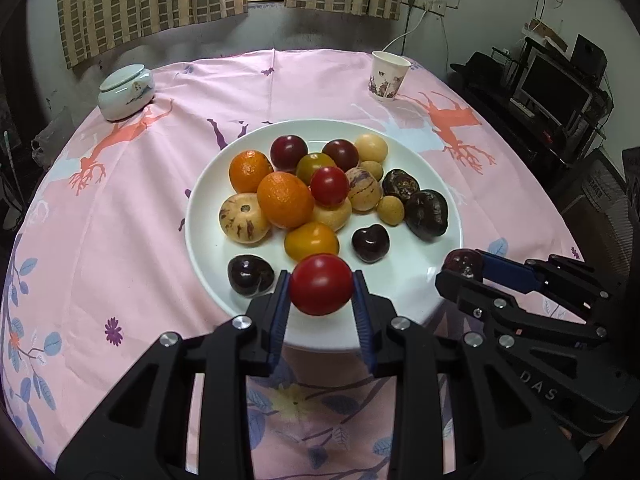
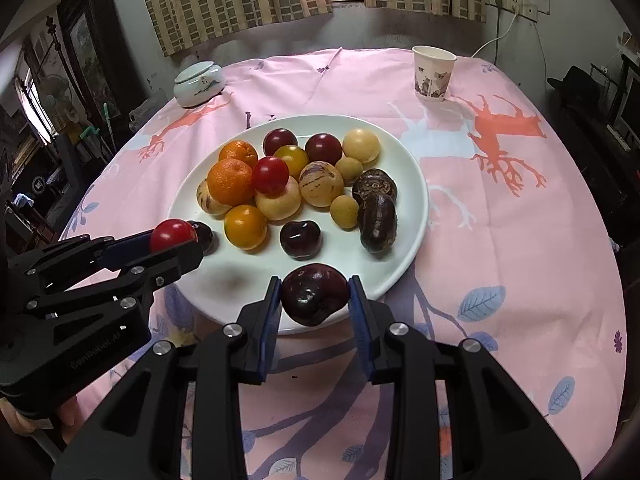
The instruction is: Organize fruits
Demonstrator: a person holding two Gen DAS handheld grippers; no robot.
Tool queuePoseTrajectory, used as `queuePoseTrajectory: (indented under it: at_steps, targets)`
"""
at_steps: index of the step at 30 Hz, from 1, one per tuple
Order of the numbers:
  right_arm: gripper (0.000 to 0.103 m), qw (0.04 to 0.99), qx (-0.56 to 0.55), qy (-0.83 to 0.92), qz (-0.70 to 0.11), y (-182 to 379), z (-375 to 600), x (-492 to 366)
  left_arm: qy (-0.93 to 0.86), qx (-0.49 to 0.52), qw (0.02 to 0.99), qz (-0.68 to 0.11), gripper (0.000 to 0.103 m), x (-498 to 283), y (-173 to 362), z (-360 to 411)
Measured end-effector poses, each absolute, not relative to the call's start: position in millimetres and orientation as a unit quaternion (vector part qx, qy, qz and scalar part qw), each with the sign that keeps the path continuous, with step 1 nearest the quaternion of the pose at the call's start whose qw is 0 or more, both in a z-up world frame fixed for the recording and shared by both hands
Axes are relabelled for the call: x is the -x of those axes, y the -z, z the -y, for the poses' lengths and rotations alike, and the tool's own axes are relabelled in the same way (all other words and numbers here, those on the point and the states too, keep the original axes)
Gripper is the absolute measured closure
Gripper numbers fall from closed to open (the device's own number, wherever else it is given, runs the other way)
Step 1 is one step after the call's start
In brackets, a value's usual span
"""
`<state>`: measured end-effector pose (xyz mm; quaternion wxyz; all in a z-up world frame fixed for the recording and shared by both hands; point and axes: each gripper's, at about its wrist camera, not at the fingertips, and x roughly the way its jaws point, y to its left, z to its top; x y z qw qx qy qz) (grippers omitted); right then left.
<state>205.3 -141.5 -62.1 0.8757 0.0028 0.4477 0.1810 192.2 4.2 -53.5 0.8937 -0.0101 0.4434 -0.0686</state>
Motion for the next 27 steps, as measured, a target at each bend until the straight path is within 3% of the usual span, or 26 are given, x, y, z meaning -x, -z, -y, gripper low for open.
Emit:
queuePoseTrajectory:
  at_steps: [11, 12, 13, 14, 16, 25, 27]
  targets:
    - [0.069, 0.88, 0.0, -0.175, -0.441, 62, 144, -227, 0.061, 0.012, 0.89, -0.451, 0.069, -212, 61, -4]
    - [0.068, 0.88, 0.002, -0.173, -0.442, 63, 143, -230, 0.059, 0.013, 0.892, -0.448, 0.064, -213, 61, -5]
    - [0.055, 0.88, 0.003, -0.167, -0.444, 63, 143, -232, 0.055, 0.012, 0.894, -0.444, 0.051, -213, 60, -6]
    - [0.04, 0.885, 0.0, -0.153, -0.44, 63, 146, -233, 0.041, 0.01, 0.898, -0.438, 0.044, -213, 58, -7]
    - [0.037, 0.892, -0.016, -0.149, -0.427, 60, 152, -234, 0.038, 0.015, 0.903, -0.428, 0.032, -213, 53, -12]
    - [0.036, 0.905, -0.023, -0.123, -0.406, 40, 170, -218, 0.008, 0.014, 0.921, -0.389, 0.01, -190, 26, -23]
    - [0.026, 0.913, -0.008, -0.106, -0.394, 34, 170, -205, 0.0, 0.015, 0.926, -0.376, 0.005, -179, 18, -28]
